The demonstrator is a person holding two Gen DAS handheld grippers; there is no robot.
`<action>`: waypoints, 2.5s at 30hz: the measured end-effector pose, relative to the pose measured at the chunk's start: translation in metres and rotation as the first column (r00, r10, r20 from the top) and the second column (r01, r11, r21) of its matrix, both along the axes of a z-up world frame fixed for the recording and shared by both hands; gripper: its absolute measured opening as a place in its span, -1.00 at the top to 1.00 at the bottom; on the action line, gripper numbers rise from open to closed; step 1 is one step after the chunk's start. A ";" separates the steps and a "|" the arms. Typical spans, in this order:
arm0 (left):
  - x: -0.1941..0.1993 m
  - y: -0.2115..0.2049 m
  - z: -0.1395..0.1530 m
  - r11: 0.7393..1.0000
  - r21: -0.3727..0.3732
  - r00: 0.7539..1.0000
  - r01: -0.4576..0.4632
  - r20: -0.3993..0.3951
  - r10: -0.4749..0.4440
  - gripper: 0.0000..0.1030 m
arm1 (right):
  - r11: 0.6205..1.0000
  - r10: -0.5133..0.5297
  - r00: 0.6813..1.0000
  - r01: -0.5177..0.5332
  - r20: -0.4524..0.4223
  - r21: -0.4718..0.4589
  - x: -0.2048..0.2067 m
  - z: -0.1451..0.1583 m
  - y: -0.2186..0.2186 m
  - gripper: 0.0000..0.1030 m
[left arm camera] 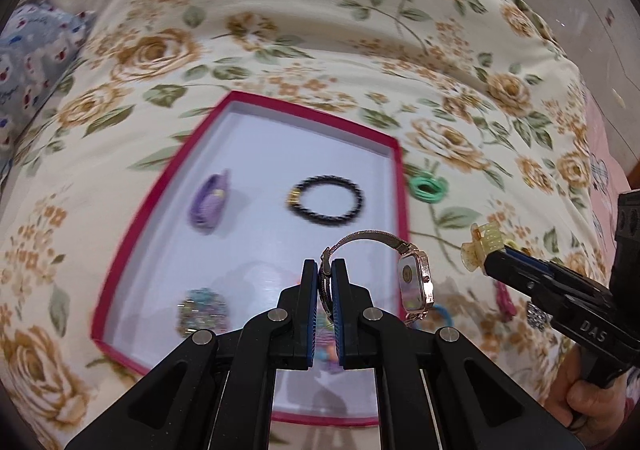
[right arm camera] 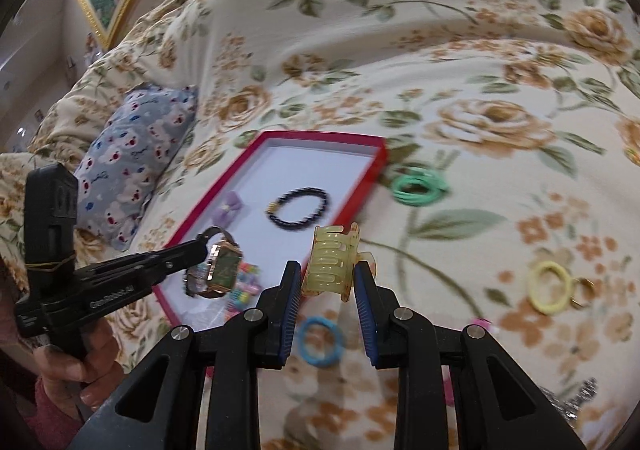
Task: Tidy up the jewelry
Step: 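Carry the watch and yellow claw clip into the red box and open both tools, then lift both open tools out of the red box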
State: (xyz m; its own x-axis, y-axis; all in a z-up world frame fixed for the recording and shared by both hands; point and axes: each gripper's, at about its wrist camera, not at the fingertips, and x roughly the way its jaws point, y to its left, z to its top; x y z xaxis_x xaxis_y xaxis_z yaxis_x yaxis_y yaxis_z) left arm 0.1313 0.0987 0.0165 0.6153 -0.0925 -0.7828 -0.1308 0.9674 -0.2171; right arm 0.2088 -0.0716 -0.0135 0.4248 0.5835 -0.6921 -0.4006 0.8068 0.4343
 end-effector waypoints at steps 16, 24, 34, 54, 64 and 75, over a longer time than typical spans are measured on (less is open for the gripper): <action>0.029 0.050 -0.021 0.987 0.075 0.988 -0.144 -0.042 0.148 0.89 | 0.993 0.120 0.992 -0.120 -0.031 -0.001 0.027 -0.017 0.076 0.47; 0.049 0.050 -0.039 0.984 0.104 0.986 -0.142 -0.073 0.150 0.89 | 0.989 0.141 0.987 -0.143 -0.071 -0.033 0.035 -0.034 0.088 0.47; 0.059 0.049 -0.047 0.982 0.123 0.985 -0.142 -0.084 0.152 0.88 | 0.988 0.141 0.985 -0.147 -0.100 -0.050 0.038 -0.044 0.092 0.46; 0.041 0.046 -0.034 0.981 0.122 0.985 -0.151 -0.067 0.160 0.55 | 0.991 0.126 0.987 -0.130 -0.099 -0.039 0.037 -0.040 0.089 0.26; 0.018 0.040 -0.017 0.983 0.093 0.987 -0.156 -0.034 0.160 0.42 | 0.995 0.102 0.993 -0.103 -0.061 -0.011 0.023 -0.016 0.069 0.24; -0.008 0.014 0.002 0.994 0.047 0.995 -0.099 -0.006 0.100 0.30 | 1.000 -0.013 0.999 0.013 -0.040 0.000 0.000 0.003 0.004 0.18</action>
State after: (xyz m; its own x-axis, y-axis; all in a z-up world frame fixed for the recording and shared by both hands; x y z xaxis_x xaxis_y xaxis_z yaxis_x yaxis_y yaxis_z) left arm 0.1229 0.1128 0.0189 0.6128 0.0058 -0.7902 -0.2286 0.9585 -0.1703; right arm 0.2089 -0.0680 -0.0108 0.4041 0.5785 -0.7085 -0.3727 0.8115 0.4500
